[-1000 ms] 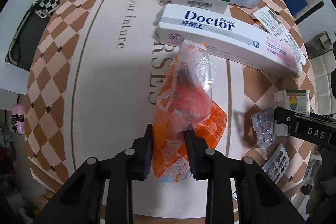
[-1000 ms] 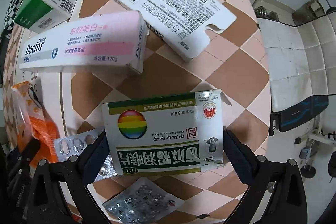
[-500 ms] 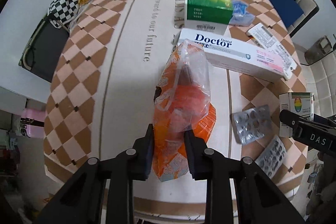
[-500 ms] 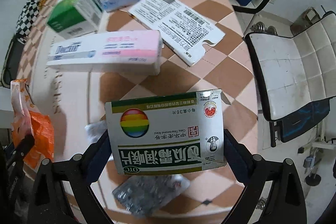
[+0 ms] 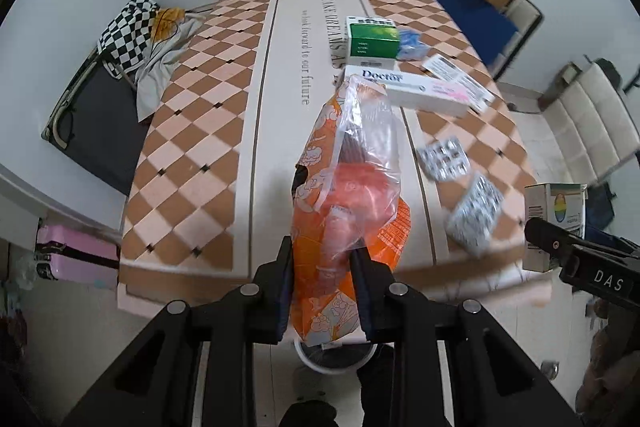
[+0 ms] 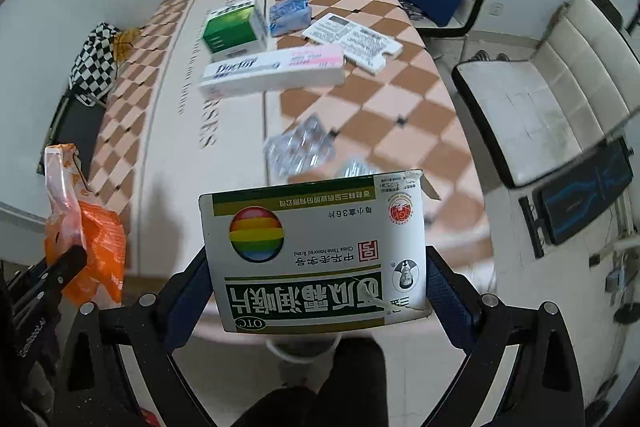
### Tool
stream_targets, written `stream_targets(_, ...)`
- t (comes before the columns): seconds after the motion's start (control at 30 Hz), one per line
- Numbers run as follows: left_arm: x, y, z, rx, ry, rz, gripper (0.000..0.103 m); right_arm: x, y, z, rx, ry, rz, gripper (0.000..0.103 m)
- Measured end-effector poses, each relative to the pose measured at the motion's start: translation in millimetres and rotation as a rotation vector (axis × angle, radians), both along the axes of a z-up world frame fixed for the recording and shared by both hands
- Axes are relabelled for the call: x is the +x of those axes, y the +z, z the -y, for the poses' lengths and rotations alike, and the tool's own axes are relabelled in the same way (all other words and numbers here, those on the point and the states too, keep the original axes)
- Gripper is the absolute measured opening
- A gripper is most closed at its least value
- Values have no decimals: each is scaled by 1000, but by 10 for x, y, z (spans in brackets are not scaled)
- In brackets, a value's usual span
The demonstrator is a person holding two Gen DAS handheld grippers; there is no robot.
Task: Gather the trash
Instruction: 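Carry the snack bag and medicine box over the bin and release both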
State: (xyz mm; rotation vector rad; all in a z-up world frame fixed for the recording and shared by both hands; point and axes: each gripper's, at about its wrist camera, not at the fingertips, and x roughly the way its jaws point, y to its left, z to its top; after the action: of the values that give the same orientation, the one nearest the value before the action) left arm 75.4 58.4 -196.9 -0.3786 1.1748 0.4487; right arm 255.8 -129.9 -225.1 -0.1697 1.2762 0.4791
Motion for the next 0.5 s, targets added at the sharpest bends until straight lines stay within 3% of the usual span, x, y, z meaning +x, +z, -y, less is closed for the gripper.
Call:
stream_targets(0.23, -749, -22, 163, -51, -84, -3, 23, -1063, -78, 385, 14, -72, -54, 98)
stream_targets(0.37, -1018, -355, 277, -124, -94, -69, 23, -1495, -425, 616, -7, -106, -136, 98)
stream_targets(0.5, -1202, -975, 394, -237, -85, -163, 23, -1731, -1039, 833, -20, -142, -243, 98)
